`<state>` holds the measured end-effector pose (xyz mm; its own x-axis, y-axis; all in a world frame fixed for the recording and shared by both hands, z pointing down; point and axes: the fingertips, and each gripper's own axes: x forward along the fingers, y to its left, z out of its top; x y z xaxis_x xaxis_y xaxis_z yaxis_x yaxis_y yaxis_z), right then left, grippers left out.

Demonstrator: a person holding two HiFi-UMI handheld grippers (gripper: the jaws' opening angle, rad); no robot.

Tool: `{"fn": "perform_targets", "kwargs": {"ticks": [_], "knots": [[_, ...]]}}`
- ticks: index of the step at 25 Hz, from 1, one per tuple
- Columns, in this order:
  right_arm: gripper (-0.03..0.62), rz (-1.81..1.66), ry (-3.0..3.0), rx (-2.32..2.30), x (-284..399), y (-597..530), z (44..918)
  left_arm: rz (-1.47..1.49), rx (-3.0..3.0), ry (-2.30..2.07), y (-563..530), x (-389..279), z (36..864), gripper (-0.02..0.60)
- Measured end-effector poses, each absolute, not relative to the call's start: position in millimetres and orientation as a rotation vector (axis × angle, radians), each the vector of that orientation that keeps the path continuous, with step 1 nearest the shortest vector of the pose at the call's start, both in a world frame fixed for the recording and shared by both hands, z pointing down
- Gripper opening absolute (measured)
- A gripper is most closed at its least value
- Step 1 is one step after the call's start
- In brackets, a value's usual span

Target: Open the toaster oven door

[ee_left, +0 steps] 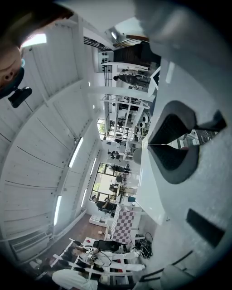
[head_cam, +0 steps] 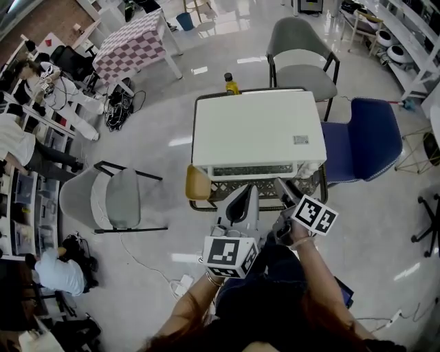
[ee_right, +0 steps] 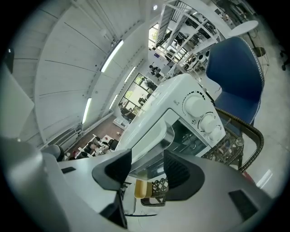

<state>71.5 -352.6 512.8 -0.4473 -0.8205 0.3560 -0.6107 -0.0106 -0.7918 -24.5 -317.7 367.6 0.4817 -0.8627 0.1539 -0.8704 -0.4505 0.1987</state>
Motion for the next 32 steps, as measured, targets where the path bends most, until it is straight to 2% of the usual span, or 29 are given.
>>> {"fn": "perform_targets", "kwargs": {"ticks": [32], "knots": [[0.202,-1.527,1.964,-1.486,67.2,-376.5,531.1,0.084,2.404,-1.536,-329.8,-38.2,381.8,0.015]]}}
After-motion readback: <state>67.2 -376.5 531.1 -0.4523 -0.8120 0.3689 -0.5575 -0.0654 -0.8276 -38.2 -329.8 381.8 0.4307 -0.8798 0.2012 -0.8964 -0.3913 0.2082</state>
